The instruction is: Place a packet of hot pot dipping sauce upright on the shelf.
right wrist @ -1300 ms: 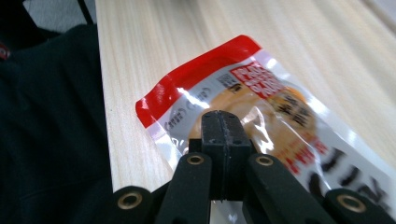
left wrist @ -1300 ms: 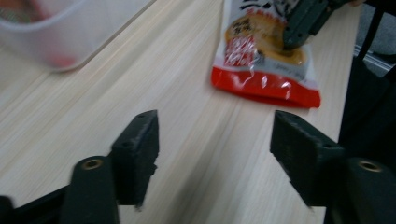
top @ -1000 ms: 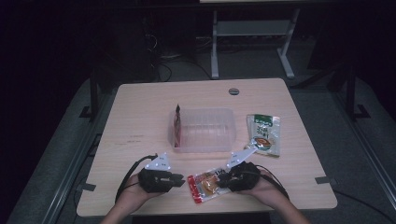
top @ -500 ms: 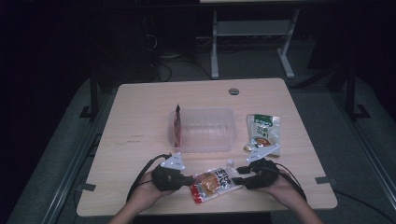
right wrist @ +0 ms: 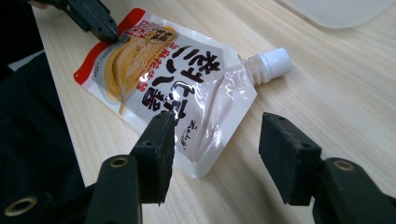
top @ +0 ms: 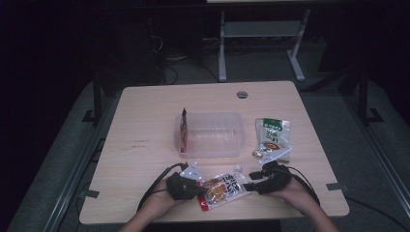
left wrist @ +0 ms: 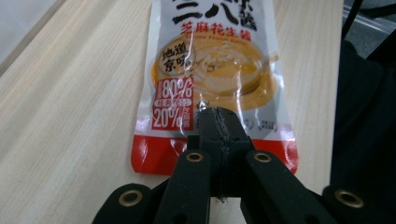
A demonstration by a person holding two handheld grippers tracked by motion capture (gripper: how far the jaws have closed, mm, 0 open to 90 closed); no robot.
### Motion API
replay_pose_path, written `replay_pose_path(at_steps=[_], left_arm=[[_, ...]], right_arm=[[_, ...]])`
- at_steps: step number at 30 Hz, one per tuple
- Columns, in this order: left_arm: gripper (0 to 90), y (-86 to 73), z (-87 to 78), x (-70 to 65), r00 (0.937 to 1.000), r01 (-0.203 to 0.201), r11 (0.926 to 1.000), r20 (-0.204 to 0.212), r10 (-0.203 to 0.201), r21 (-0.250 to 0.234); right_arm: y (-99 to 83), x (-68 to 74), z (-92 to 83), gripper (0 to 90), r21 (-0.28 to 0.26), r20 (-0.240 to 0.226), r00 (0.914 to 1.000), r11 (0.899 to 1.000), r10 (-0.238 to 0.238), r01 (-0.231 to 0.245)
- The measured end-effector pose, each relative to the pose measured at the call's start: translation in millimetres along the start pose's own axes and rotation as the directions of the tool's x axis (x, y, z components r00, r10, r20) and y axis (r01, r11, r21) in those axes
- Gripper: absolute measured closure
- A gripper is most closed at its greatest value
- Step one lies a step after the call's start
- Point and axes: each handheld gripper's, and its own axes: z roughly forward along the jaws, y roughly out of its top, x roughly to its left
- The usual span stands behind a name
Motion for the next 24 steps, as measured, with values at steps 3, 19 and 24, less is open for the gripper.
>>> replay_pose_path(at_steps=[3, 19, 24], left_arm=[[89.8, -0.4, 2.3, 0.1, 1.0, -0.004, 1.0, -0.001, 0.004, 0.006], [90.0, -1.0, 4.9, 0.3, 0.9998, -0.019, 0.9997, -0.001, 0.019, 0.015], [90.0, -1.4, 4.8, 1.4, 0.9999, -0.015, 0.9998, 0.007, 0.015, 0.012]], right_arm=[[0.6, -1.7, 3.0, 44.4, 0.008, -0.008, 0.9999, 1.0, 0.006, -0.006], [5.7, -8.6, 19.2, 41.7, 0.03, -0.091, 0.9945, 0.998, 0.051, -0.049], [7.4, -9.7, 23.1, 43.0, 0.029, -0.109, 0.9919, 0.998, 0.065, -0.063]])
